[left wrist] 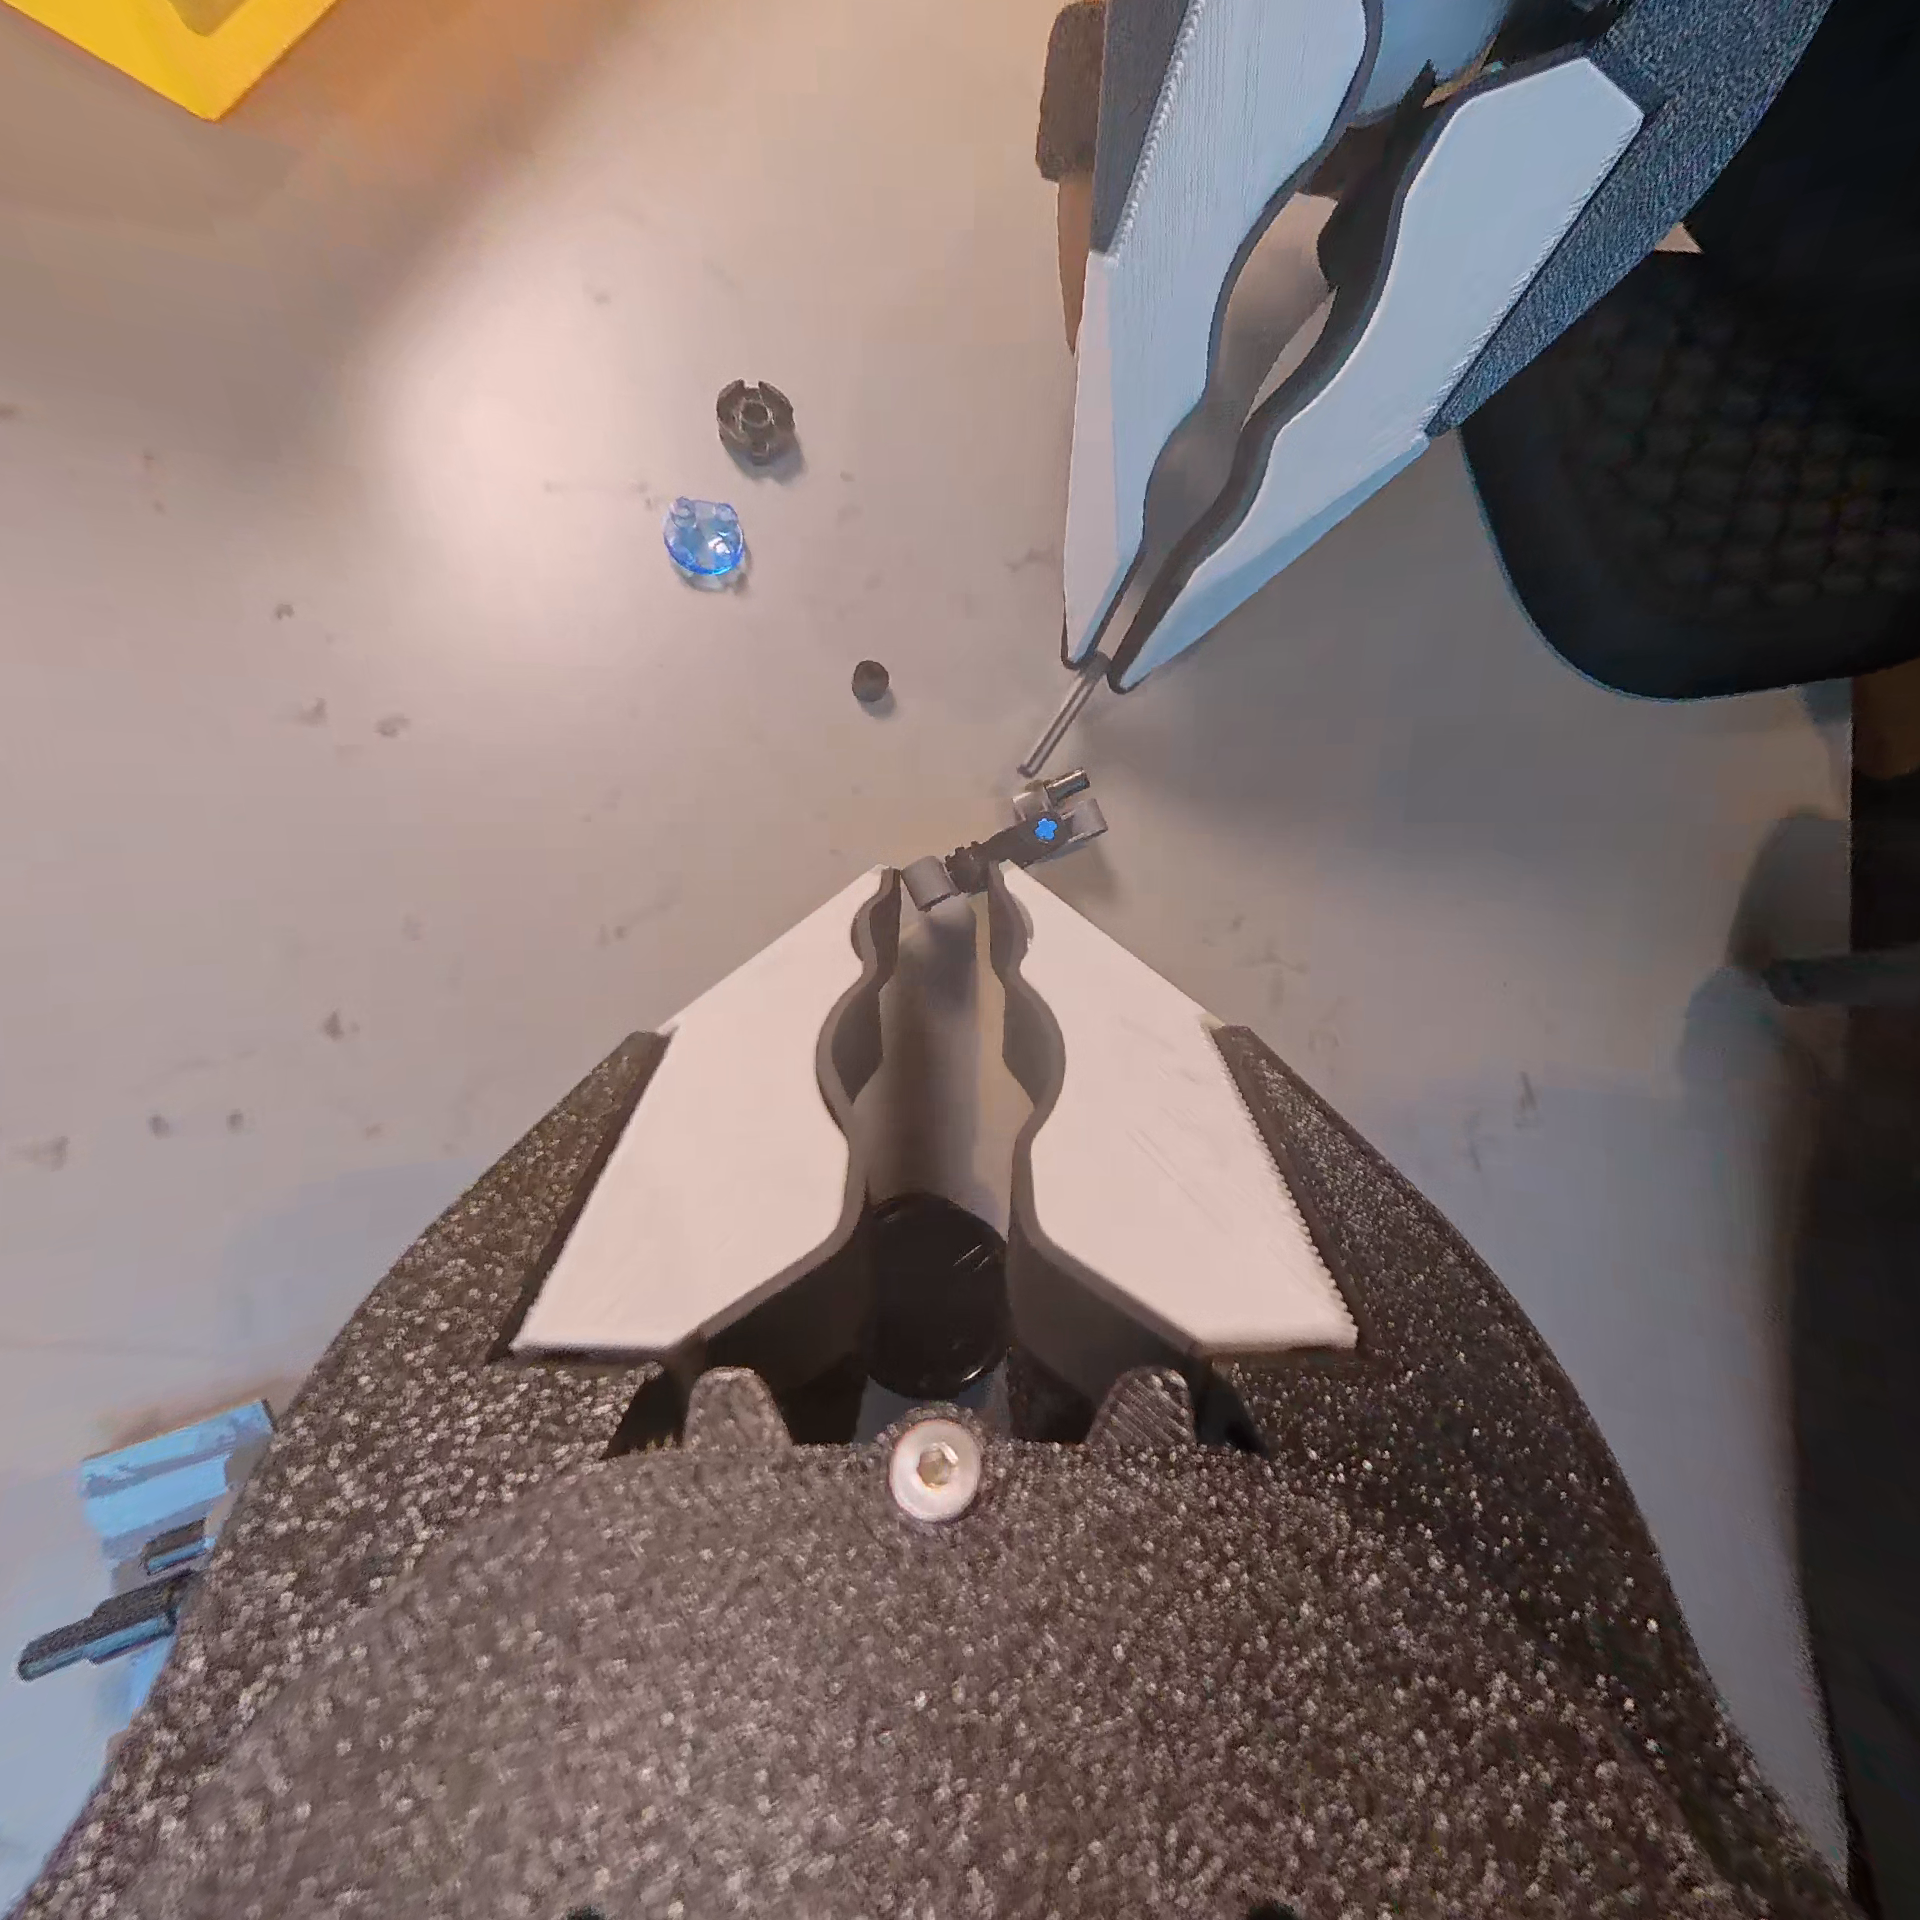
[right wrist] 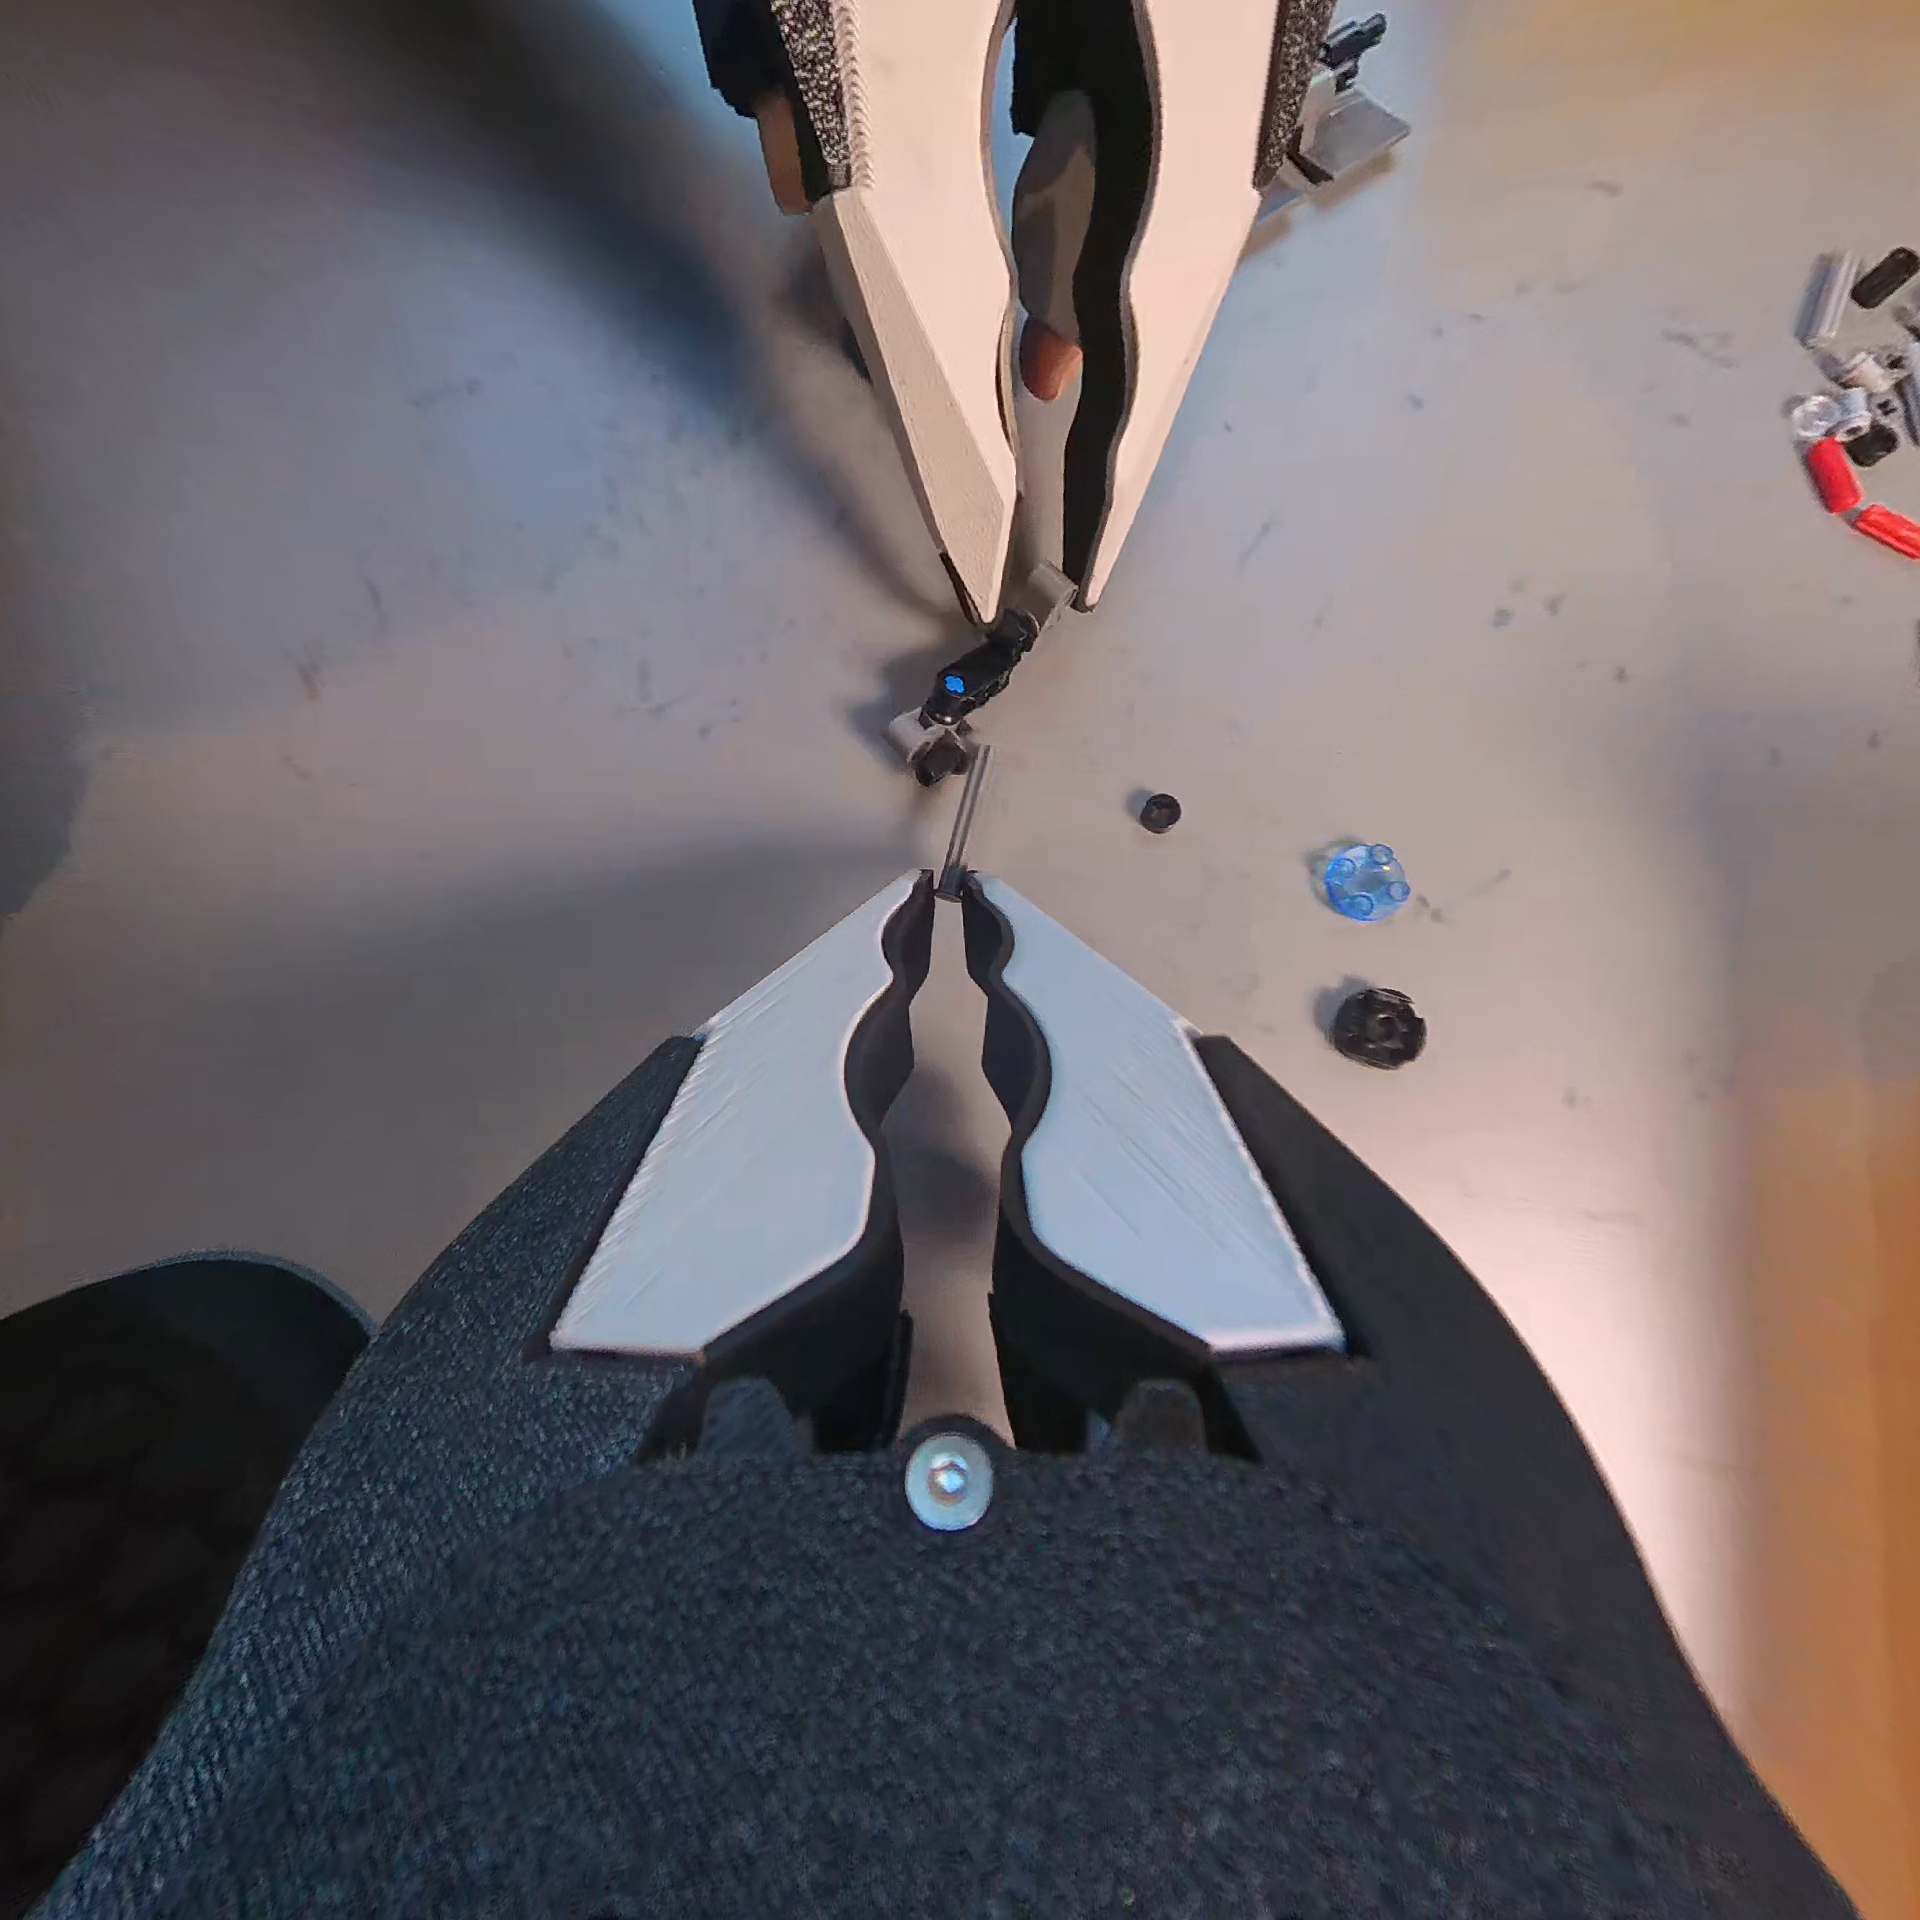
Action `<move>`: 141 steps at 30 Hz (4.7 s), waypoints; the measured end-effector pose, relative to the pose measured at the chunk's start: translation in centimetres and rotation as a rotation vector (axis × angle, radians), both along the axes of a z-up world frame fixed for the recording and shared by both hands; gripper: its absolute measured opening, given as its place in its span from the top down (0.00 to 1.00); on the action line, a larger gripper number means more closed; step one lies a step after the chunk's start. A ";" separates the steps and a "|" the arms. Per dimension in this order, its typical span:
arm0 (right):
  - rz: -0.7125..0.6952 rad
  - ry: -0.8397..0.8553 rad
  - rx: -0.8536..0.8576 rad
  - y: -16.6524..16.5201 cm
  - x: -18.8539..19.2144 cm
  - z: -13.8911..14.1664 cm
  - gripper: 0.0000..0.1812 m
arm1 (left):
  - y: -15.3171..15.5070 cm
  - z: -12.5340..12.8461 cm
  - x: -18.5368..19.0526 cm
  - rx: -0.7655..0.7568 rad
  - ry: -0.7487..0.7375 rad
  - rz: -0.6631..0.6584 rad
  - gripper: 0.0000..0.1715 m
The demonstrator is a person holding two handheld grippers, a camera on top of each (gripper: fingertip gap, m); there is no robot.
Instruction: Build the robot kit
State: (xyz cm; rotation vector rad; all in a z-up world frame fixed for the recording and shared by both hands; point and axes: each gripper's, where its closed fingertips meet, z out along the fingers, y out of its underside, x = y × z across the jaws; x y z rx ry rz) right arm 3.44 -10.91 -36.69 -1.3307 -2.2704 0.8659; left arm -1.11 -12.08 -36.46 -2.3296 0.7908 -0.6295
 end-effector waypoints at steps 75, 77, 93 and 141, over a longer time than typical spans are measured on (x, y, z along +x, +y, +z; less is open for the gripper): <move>0.148 0.528 -0.336 -5.5 -2.6 11.6 0.97 | -3.0 14.4 0.8 0.568 -0.795 -0.064 0.98; 0.152 0.549 -0.381 -5.9 -2.8 12.0 0.97 | -3.0 14.9 0.7 0.578 -0.827 -0.053 0.99; 0.109 0.551 -0.420 -5.8 -4.0 10.9 0.97 | -1.2 13.8 -1.6 0.552 -0.708 0.071 1.00; -0.101 0.766 -0.210 -5.0 -6.6 14.9 0.80 | -1.1 13.5 -2.9 1.254 0.535 0.095 0.92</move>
